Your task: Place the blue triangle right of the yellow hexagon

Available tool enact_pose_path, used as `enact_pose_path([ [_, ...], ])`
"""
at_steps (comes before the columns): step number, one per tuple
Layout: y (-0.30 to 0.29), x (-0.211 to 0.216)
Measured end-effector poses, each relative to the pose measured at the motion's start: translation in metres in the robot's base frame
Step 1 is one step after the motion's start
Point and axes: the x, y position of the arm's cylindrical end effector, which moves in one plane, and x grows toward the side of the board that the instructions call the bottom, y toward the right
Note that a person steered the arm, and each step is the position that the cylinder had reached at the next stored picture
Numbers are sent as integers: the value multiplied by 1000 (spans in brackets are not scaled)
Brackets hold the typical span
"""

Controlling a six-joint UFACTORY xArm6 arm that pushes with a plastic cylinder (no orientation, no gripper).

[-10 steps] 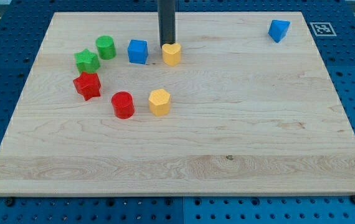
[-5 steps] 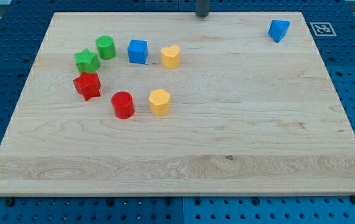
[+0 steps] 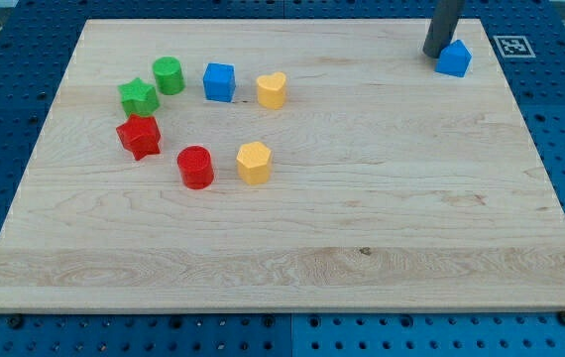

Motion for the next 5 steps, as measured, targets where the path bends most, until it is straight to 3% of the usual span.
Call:
enact_pose_path([
  [1, 33, -12],
  [3, 39, -12],
  [5, 39, 26],
])
